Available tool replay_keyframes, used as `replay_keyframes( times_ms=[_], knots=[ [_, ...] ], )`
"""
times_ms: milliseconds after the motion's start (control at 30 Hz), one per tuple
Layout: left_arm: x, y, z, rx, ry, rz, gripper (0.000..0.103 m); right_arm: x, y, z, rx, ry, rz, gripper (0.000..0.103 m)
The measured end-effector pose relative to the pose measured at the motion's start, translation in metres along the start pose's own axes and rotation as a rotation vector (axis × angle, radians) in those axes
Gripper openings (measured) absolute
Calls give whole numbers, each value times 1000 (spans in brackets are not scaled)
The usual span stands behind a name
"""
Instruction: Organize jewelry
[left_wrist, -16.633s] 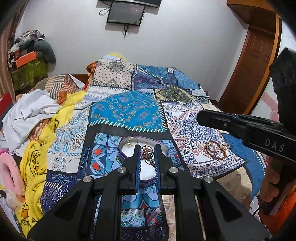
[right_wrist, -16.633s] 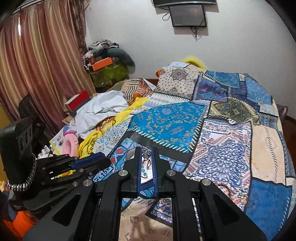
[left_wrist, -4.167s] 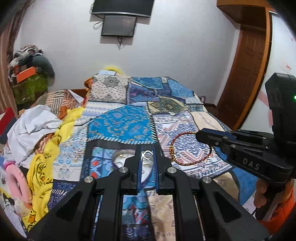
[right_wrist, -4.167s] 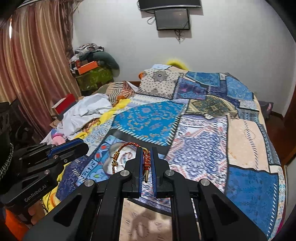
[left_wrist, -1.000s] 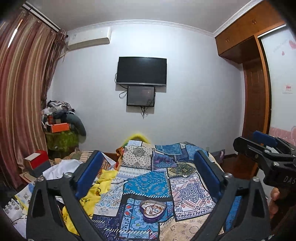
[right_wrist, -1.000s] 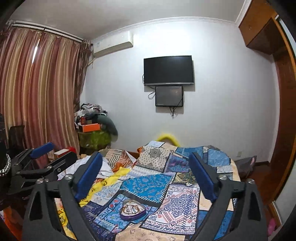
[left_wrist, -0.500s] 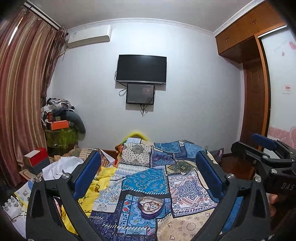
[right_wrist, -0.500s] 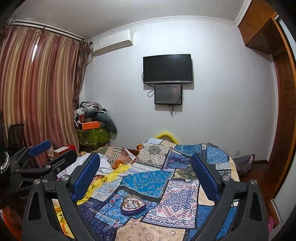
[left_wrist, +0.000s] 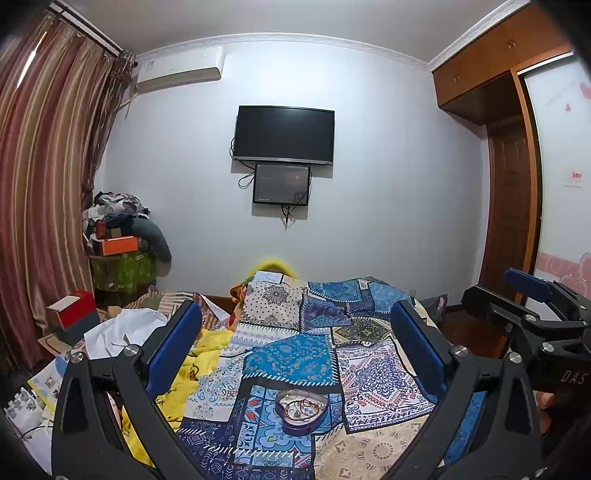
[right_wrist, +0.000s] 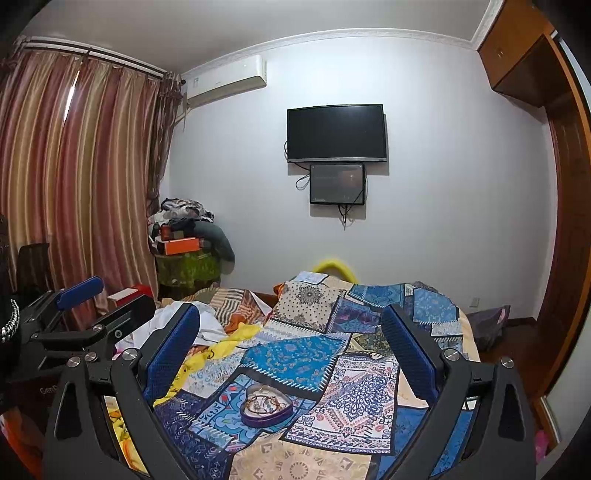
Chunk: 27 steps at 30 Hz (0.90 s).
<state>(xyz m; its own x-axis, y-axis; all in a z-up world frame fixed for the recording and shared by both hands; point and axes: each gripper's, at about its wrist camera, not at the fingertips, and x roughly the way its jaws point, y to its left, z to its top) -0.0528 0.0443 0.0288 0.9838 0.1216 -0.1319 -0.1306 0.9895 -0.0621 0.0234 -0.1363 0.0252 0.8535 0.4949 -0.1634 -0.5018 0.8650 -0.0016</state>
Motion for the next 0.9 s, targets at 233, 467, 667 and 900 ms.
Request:
replay_keyframes(
  times_ms=[233, 467, 667, 900],
  knots=[
    [1, 1, -1, -1, 2, -1, 102, 0, 0, 0, -1, 3, 0, 98],
    [2, 3, -3, -3, 3, -2, 102, 0, 0, 0, -3, 5, 0, 98],
    [3, 4, -8, -3, 8, -2, 102, -1, 0, 0, -2, 7, -1, 98],
    [4, 2, -11, -3, 13, -10, 102, -1, 0, -1, -1, 10, 0, 98]
  ],
)
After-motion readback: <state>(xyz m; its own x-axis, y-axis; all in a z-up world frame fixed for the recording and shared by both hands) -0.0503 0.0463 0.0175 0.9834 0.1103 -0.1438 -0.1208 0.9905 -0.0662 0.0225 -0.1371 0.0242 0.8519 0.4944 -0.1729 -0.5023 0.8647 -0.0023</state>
